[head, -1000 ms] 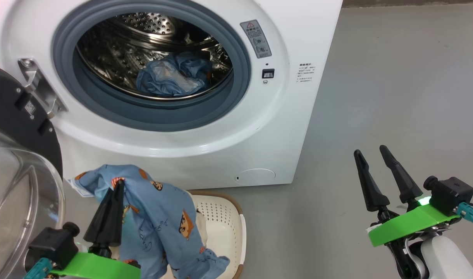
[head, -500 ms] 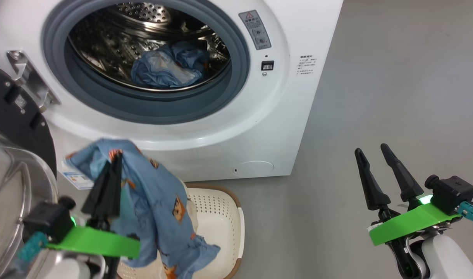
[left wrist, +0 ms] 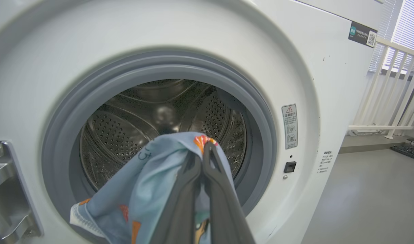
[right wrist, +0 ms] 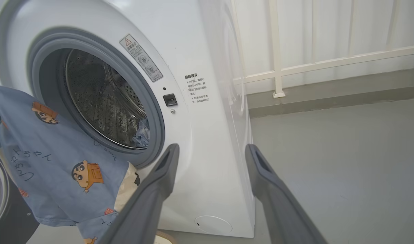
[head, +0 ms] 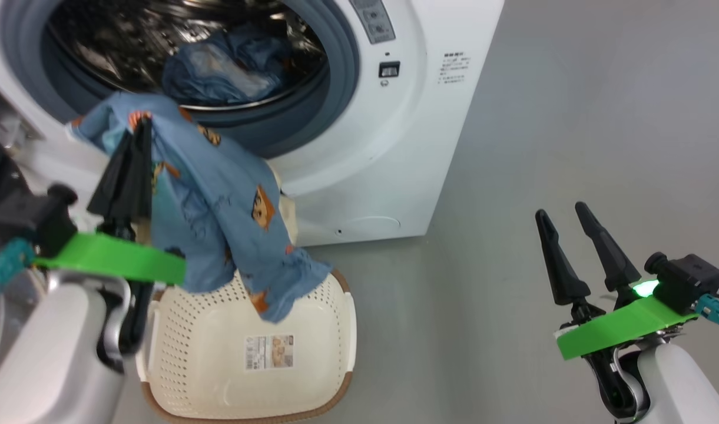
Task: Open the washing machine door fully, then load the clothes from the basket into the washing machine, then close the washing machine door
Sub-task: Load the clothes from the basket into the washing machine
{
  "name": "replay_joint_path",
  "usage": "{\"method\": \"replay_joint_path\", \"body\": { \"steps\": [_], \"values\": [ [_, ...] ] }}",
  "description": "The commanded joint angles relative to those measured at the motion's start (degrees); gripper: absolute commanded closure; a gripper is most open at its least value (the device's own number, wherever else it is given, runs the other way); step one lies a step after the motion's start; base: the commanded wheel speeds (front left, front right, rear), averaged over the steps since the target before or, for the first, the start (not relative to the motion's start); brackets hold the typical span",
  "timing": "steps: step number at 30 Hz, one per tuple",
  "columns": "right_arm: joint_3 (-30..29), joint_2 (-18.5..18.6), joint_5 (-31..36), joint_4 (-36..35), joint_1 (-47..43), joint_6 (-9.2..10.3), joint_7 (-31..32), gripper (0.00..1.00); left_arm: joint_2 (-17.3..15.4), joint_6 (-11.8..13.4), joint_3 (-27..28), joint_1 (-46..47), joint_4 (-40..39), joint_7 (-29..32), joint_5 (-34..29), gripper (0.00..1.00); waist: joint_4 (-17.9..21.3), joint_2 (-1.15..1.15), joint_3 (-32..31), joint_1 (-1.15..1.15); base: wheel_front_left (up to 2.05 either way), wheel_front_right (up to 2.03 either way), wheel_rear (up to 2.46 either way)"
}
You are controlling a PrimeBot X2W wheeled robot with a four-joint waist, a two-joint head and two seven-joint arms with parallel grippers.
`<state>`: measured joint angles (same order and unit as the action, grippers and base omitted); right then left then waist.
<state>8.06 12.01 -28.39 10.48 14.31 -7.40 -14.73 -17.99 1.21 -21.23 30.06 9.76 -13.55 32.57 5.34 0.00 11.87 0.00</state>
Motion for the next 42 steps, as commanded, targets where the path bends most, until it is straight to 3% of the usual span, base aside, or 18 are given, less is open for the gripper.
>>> {"method": "replay_joint_path", "body": {
  "steps": [1,20,42],
  "values": [
    [1.0,0.1,0.1,-1.6,1.5,-0.09,-0.3,0.00,-1.8,-0.8,2.0,4.2,0.5,0.3,-0.5,1.00,1.3,0.00,1.9,0.00,0.00,0.00,0.00],
    [1.0,-2.3,0.4,-3.8,6.3,-0.09,-0.3,0.00,1.2,-6.8,0.3,30.8,30.0,-0.8,-1.8,1.00,5.6,0.00,15.3,0.00,0.00,0.00,0.00],
    [1.4,-5.6,0.4,-5.2,9.3,-0.09,-0.3,0.00,0.6,-8.3,-1.2,53.0,51.1,-1.0,-3.1,1.00,11.6,0.00,26.5,0.00,0.00,0.00,0.00]
  ]
}}
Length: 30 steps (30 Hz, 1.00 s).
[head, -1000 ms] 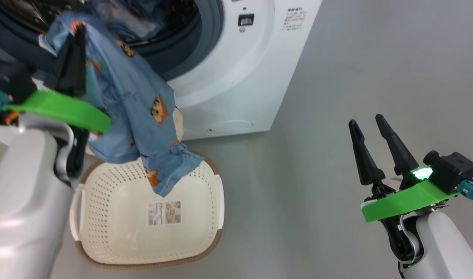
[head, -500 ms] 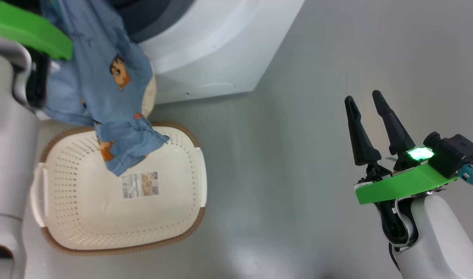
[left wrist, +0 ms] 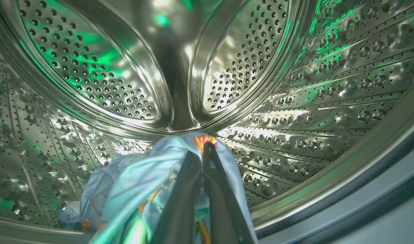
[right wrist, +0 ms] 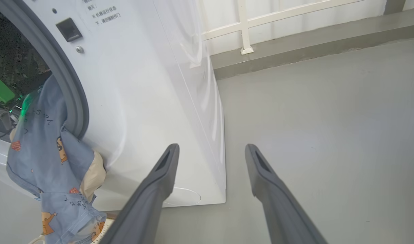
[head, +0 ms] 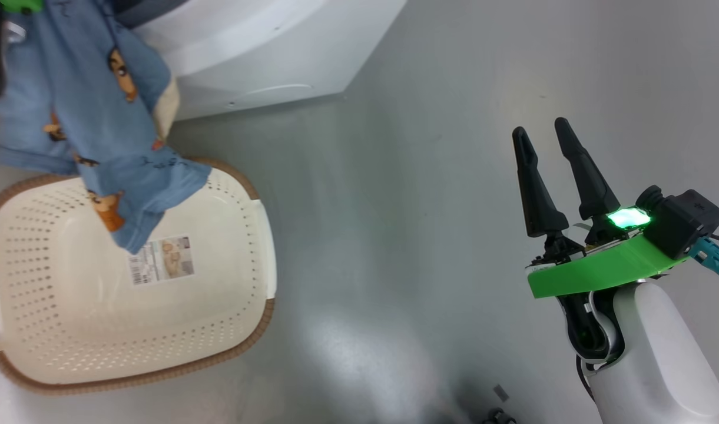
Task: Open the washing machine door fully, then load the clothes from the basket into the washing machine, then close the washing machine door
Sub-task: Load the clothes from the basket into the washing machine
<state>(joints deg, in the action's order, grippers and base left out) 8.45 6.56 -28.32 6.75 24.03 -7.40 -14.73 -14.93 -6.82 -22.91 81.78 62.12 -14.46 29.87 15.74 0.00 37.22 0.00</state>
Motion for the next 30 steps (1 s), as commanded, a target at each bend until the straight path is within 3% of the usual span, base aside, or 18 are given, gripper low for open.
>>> {"method": "replay_joint_path", "body": {
  "steps": [1,6,11,14,20,21,22,23,30],
  "values": [
    [1.0,-0.3,0.3,-1.5,-0.4,-0.09,-0.3,0.00,-2.5,-0.3,0.5,2.0,-0.5,-0.1,-0.2,1.00,1.4,0.00,1.4,0.00,0.00,0.00,0.00],
    [1.1,-0.8,0.1,-1.7,-0.2,-0.09,-0.3,0.00,-3.0,0.1,0.6,5.9,0.2,-0.4,-0.9,1.00,2.5,0.00,2.3,0.00,0.00,0.00,0.00],
    [1.0,-1.2,0.1,-2.0,0.3,-0.09,-0.3,0.00,-4.5,3.8,5.0,7.1,-10.7,-0.5,-3.7,1.00,3.3,0.00,3.5,0.00,0.00,0.00,0.00],
    [0.8,-1.3,0.2,-2.1,0.3,-0.09,-0.3,0.00,-4.3,4.8,7.4,4.7,-14.5,-0.5,-5.3,1.00,3.5,0.00,3.7,0.00,0.00,0.00,0.00],
    [0.8,-1.6,0.5,-1.8,0.0,-0.09,-0.3,0.00,-2.8,4.3,8.0,1.8,-9.2,-0.5,-6.2,0.97,3.1,0.00,3.4,0.00,0.00,0.00,0.00],
    [0.8,-1.6,0.5,-1.7,0.1,-0.09,-0.3,0.00,-2.4,4.2,8.0,1.9,-7.7,-0.5,-6.0,0.69,3.0,0.00,3.4,0.00,0.00,0.00,0.00],
    [0.8,-1.5,0.6,-1.6,0.1,-0.09,-0.3,0.00,-2.0,3.9,8.0,2.1,-6.1,-0.4,-5.8,0.18,2.8,0.00,3.3,0.00,0.00,0.00,0.00],
    [0.7,-1.5,0.6,-1.6,0.1,-0.09,-0.3,0.00,-1.7,3.6,7.7,2.2,-4.4,0.3,-5.6,0.00,2.7,0.00,3.2,0.00,0.00,0.00,0.00],
    [0.6,-0.9,0.7,-1.4,0.2,-0.09,-0.3,0.00,-0.4,1.7,6.6,3.2,0.9,0.0,-5.3,0.00,1.3,0.00,2.2,0.00,0.00,0.00,0.00]
  ]
}}
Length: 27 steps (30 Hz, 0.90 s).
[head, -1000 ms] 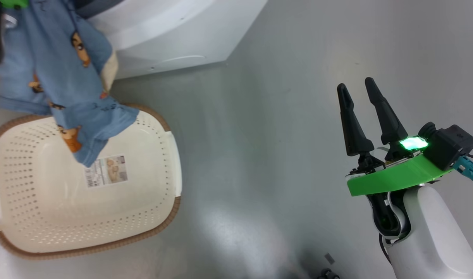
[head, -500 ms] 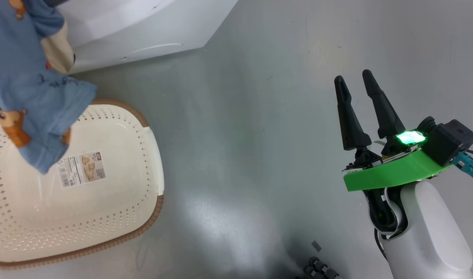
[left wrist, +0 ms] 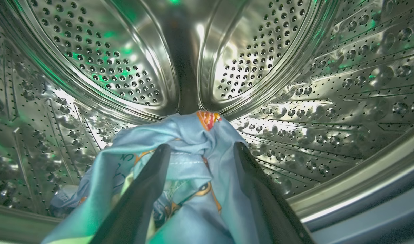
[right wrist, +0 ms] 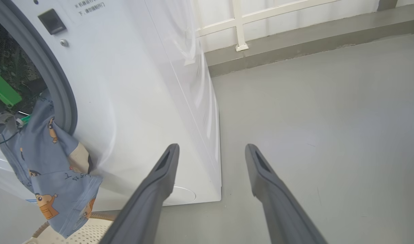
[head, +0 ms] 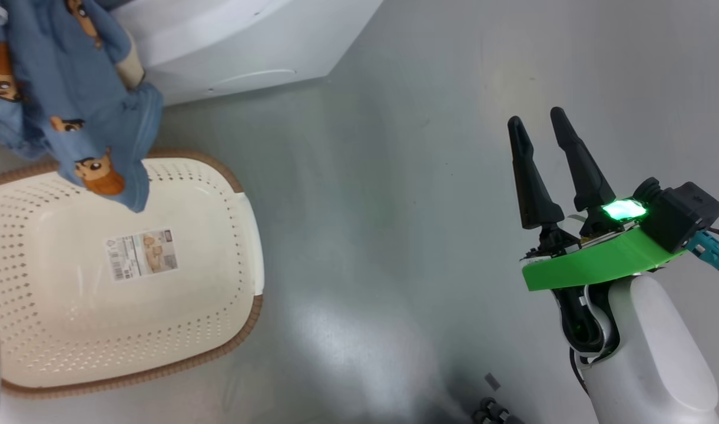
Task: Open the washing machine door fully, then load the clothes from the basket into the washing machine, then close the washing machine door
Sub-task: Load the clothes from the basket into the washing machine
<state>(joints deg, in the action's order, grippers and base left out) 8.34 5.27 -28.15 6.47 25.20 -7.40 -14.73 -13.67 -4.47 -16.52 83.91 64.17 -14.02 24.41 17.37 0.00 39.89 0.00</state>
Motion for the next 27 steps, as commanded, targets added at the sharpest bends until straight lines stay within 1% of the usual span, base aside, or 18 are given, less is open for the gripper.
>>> {"method": "replay_joint_path", "body": {
  "steps": [1,5,10,21,27],
  "values": [
    [0.8,0.5,0.6,-1.1,-1.1,-0.09,-0.3,0.00,-1.3,-0.8,0.2,1.1,-0.9,-0.6,0.3,0.00,-0.6,0.00,-0.6,0.00,0.00,0.00,0.00],
    [1.1,0.8,0.6,-1.0,-0.8,-0.09,-0.3,0.00,-0.2,-1.3,-0.2,1.6,-0.7,-0.8,0.2,0.00,-1.5,0.00,-0.6,0.00,0.00,0.00,0.00],
    [1.1,1.1,0.6,-0.9,-0.7,-0.09,-0.3,0.00,0.1,-1.8,-0.4,0.8,-1.5,-0.9,0.0,0.00,-2.1,0.00,-1.0,0.00,0.00,0.00,0.00],
    [-1.1,1.7,0.8,-1.6,-1.8,-0.09,-0.3,0.00,0.2,-2.2,0.7,-6.2,-9.9,-1.0,-1.0,0.00,-5.3,0.00,-2.1,0.00,0.00,0.00,0.00],
    [-1.3,1.7,0.8,-1.6,-2.3,-0.09,-0.3,0.00,-0.9,-2.5,1.5,-12.2,-16.5,-1.0,-1.4,0.00,-6.5,0.00,-3.2,0.00,0.00,0.00,0.00]
  ]
}}
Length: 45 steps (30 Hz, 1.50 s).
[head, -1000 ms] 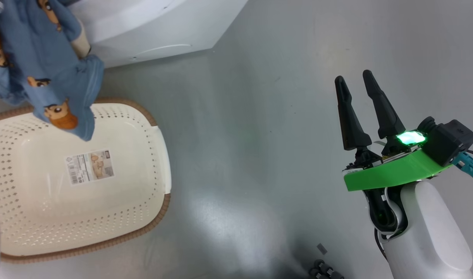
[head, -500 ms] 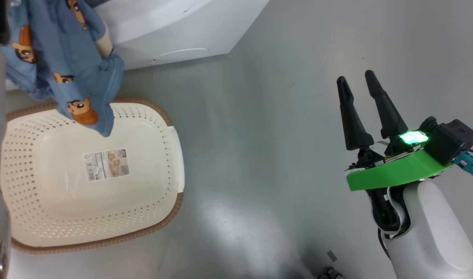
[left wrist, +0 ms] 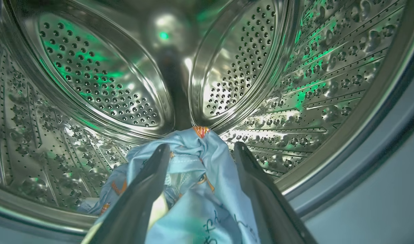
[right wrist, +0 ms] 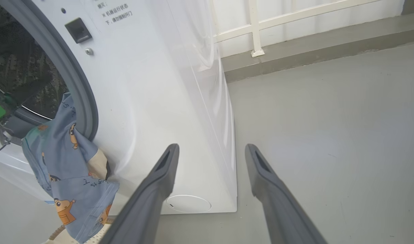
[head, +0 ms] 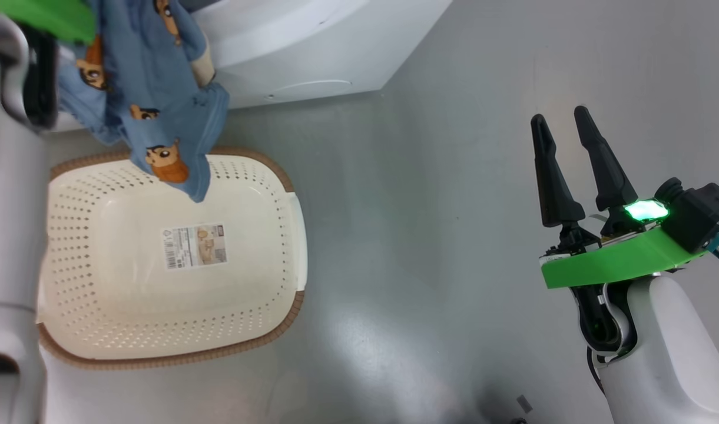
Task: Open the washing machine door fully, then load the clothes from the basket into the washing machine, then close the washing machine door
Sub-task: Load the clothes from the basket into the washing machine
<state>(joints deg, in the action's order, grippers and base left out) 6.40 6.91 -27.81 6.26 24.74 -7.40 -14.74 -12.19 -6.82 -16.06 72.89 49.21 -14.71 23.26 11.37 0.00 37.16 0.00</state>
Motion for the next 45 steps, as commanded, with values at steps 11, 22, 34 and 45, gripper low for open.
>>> {"method": "replay_joint_path", "body": {
  "steps": [11,22,34,45],
  "values": [
    [0.9,0.4,0.1,-0.5,-3.1,-0.09,-0.3,0.00,-4.1,0.8,3.5,-20.0,-17.5,-0.3,-0.4,0.00,-2.3,0.00,-3.8,0.00,0.00,0.00,0.00],
    [1.9,0.9,-0.3,0.3,-3.2,-0.09,-0.3,0.00,-4.3,3.7,6.3,-37.4,-32.8,-0.3,-1.0,0.00,-2.6,0.00,-5.8,0.00,0.00,0.00,0.00],
    [2.1,2.1,-0.4,0.1,-3.1,-0.09,-0.3,0.00,-1.9,5.7,9.1,-53.9,-45.7,-0.3,-1.7,0.00,-2.4,0.00,-5.5,0.00,0.00,0.00,0.00],
    [1.3,2.7,-0.1,-0.2,-3.0,-0.09,-0.3,0.00,1.4,5.3,11.6,-60.4,-49.7,-0.3,-3.4,0.00,-2.6,0.00,-5.7,0.00,0.00,0.00,0.00]
  ]
}}
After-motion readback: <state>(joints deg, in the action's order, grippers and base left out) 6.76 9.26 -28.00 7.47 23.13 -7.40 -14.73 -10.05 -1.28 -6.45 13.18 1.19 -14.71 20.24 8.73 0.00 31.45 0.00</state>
